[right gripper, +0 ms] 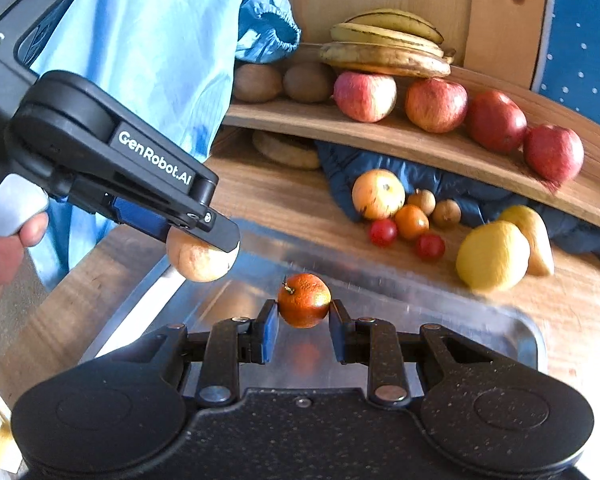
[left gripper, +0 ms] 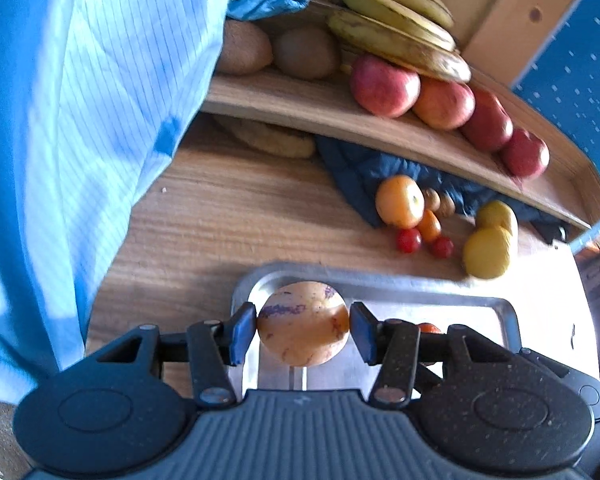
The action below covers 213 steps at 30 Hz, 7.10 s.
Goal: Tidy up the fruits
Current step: 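Carry the pepino in the left tool while the right tool carries the tangerine to the tray, then lower and release the pepino from the left tool while the right tool releases the tangerine, then move both open tools back toward the fruit under the shelf, then grasp the large orange with the left tool while the right tool grasps the lemon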
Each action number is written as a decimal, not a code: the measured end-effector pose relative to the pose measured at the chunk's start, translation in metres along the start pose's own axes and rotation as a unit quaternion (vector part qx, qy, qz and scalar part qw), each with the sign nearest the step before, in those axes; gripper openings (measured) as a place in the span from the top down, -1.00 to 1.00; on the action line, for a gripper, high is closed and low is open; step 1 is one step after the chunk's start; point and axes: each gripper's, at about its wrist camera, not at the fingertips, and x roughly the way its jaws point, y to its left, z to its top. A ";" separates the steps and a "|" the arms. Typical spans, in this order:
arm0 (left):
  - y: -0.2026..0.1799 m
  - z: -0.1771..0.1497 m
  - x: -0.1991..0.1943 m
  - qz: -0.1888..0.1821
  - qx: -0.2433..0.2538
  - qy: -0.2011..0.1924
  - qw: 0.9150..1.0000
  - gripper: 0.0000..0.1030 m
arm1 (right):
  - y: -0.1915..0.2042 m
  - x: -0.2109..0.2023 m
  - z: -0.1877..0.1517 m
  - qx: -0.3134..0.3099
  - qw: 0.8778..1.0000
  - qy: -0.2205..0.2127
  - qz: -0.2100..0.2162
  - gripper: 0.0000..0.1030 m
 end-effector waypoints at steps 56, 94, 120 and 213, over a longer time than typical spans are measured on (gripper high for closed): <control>-0.012 -0.106 -0.066 -0.037 0.221 0.034 0.974 -0.84 | 0.044 -0.091 -0.081 0.049 0.996 0.054 -0.053 -0.85; -0.004 -0.080 -0.052 0.018 0.225 0.052 0.973 -0.99 | -0.047 -0.054 -0.034 0.082 0.991 0.080 -0.074 -0.99; -0.068 0.005 0.006 0.026 0.128 0.010 0.991 -0.99 | -0.099 -0.013 -0.004 0.014 0.997 0.045 -0.063 -0.99; -0.084 0.069 0.067 -0.029 -0.009 0.003 1.000 0.12 | -0.140 0.043 0.035 0.126 0.991 0.025 0.028 -0.17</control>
